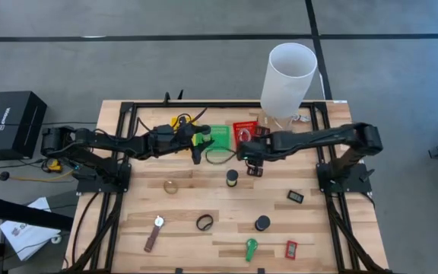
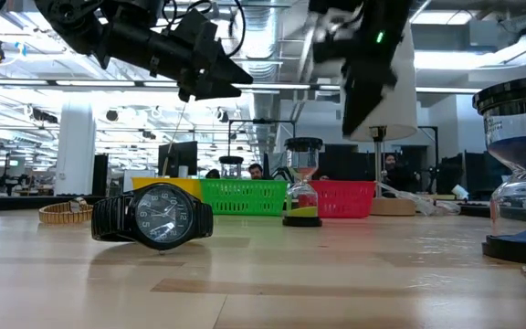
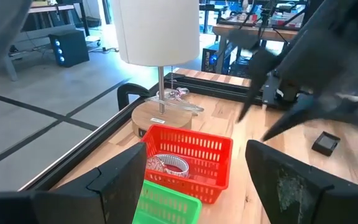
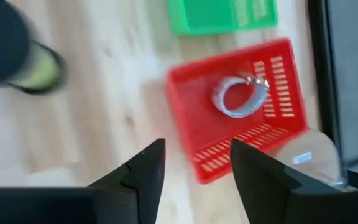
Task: Pick & Place Office items
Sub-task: Put the green hourglass into the green basket
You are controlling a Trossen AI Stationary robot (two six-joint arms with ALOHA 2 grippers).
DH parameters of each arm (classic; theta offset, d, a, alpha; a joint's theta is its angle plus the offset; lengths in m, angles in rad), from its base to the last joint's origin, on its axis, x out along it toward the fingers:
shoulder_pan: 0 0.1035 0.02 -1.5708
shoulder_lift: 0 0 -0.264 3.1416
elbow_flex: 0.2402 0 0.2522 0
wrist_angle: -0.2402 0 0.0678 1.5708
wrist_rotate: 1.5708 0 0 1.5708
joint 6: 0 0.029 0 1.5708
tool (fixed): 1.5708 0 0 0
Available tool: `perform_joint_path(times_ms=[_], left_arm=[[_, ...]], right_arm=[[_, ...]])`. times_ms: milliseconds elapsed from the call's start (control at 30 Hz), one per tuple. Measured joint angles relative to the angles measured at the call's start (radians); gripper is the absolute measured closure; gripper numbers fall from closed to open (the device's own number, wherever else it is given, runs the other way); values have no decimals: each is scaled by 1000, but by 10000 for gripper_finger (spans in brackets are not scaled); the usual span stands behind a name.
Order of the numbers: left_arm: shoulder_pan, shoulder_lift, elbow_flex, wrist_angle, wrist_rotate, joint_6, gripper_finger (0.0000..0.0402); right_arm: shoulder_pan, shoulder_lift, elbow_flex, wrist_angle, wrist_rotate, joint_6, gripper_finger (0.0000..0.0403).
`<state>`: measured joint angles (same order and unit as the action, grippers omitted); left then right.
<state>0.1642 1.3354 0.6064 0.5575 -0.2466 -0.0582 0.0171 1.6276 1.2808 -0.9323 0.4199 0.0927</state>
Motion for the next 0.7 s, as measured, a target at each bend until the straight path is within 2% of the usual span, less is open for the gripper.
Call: perform_joint_path(times_ms=[200,367,433,600,700], left_arm=[[0,0,0,-1,0,0,133],[0,0,0,-2,0,0,133],[0,0,0,-2,0,0,133],[0,0,0,-2,0,0,133],[0,0,0,-1,0,0,133]], right_arm=[[71,-190,-89,59,-19,31,237],[124,-363,-282,269,-86,7,237],[142,-428,-379,397,-161,-62,237],[162,-520,-600,800,-448,-212,238],[153,-529,-682,954,-513,-273,238]])
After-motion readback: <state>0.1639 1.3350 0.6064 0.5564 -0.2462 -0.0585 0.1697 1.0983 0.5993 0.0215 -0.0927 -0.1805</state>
